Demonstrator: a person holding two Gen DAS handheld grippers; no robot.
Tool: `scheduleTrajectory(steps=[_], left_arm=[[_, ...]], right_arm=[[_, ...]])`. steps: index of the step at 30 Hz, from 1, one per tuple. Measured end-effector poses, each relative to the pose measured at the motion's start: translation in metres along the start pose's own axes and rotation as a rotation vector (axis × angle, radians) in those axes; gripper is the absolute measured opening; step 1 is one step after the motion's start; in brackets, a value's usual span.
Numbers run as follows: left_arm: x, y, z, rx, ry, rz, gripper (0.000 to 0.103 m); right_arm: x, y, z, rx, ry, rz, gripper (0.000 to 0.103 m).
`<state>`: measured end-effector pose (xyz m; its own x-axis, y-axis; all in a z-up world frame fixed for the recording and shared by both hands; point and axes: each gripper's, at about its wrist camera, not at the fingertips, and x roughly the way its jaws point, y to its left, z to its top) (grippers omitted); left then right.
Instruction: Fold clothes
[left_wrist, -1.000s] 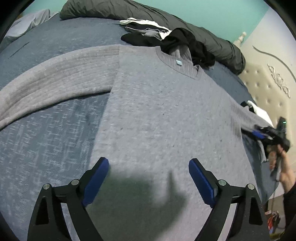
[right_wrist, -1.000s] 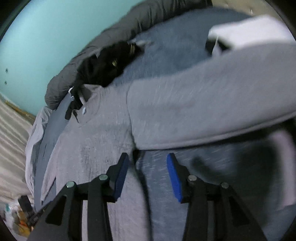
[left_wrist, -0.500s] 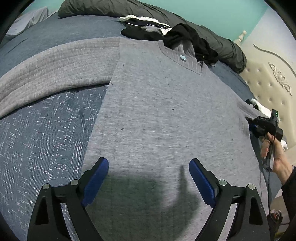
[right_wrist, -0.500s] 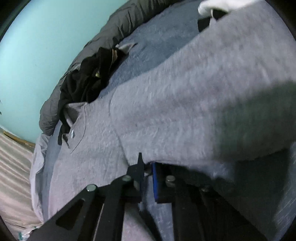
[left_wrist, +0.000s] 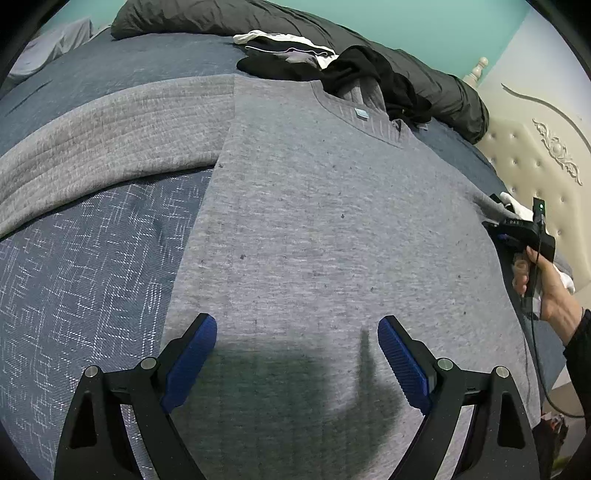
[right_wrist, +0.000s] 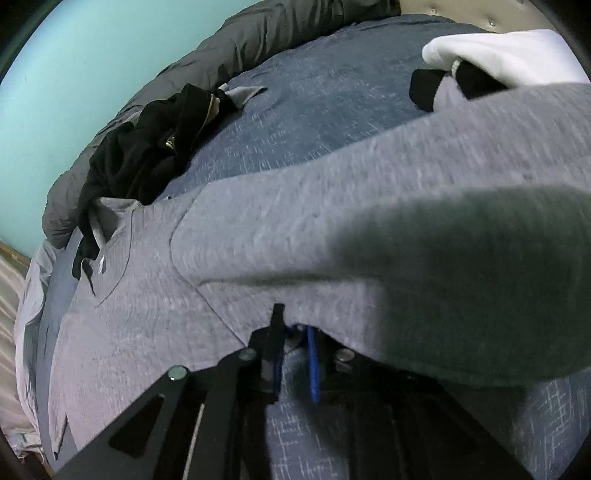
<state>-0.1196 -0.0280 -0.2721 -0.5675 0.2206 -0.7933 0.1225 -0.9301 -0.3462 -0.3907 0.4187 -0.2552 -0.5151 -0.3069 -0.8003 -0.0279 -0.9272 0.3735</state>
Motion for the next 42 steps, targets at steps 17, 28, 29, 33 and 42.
scheduleTrajectory(steps=[17,28,29,33,42], left_arm=[[-0.017,0.008,0.005,-0.020,-0.022,0.004,0.092],[-0.069,0.062,0.031,-0.100,-0.017,0.083,0.093],[-0.076,0.073,0.034,-0.109,-0.020,0.102,0.093],[-0.108,0.127,0.043,-0.183,-0.039,0.159,0.093],[-0.164,0.245,0.035,-0.359,-0.078,0.290,0.093]], right_arm=[[-0.043,0.035,-0.068,-0.019,0.023,0.105,0.036],[-0.076,0.070,-0.122,-0.105,-0.113,0.204,0.036],[-0.074,0.072,-0.125,-0.110,-0.099,0.215,0.036],[-0.079,0.081,-0.131,-0.147,-0.100,0.246,0.036],[-0.082,0.086,-0.130,-0.151,-0.113,0.274,0.036]])
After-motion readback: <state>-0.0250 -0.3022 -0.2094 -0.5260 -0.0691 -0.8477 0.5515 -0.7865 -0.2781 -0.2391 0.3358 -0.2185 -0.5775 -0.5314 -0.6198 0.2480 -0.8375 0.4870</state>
